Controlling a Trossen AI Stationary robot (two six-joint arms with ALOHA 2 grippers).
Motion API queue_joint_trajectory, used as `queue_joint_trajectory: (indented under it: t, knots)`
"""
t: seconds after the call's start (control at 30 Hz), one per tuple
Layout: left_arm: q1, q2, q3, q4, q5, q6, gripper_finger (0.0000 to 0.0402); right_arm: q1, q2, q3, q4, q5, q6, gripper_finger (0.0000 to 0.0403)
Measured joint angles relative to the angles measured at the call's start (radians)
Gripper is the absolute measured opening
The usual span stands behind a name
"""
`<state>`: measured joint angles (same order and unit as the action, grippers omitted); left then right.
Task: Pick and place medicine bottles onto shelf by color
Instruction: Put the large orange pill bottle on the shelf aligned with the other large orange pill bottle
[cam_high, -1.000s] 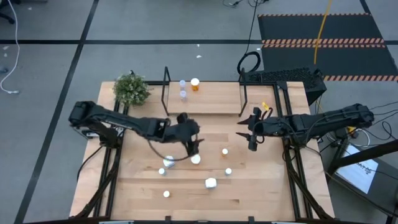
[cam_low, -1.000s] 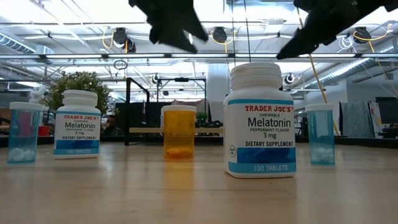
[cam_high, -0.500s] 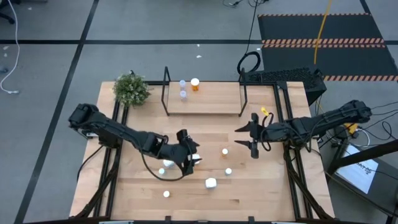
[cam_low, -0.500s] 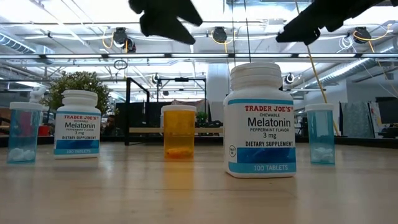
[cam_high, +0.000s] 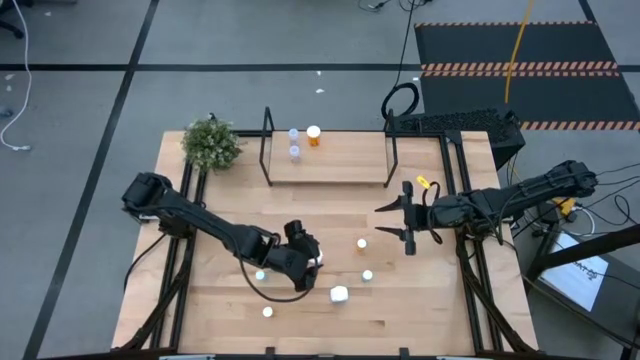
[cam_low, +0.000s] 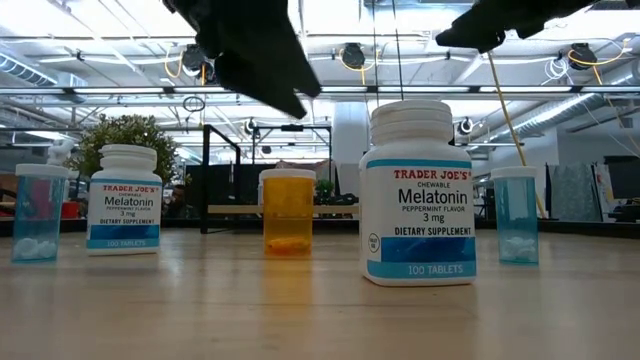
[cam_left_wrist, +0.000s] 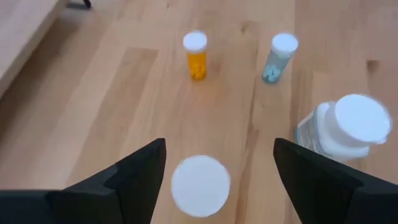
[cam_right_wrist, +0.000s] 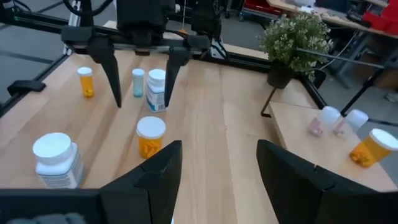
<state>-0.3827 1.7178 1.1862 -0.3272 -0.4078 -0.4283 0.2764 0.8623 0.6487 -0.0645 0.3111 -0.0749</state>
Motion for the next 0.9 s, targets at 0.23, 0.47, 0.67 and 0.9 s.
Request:
queue_joint_trajectory:
  t: [0.23, 0.47, 0.67, 0.9]
  knots:
    - [-0.016, 0.019, -0.001, -0.039, -0.003, -0.057, 0.0336, -0.006, 0.000, 0.000, 0.036, 0.000, -0.037, 0.0203]
    - [-0.014, 0.065, 0.000, -0.043, -0.008, -0.083, 0.0344, -0.019, 0.000, 0.000, 0.040, 0.000, -0.043, 0.0203]
    - [-0.008, 0.079, 0.000, -0.047, -0.008, -0.063, 0.0344, -0.020, 0.000, 0.000, 0.039, -0.001, -0.039, 0.0203]
    - [0.016, 0.105, -0.023, -0.043, 0.025, -0.055, 0.0344, -0.020, 0.000, 0.000, 0.038, -0.002, -0.018, 0.0203]
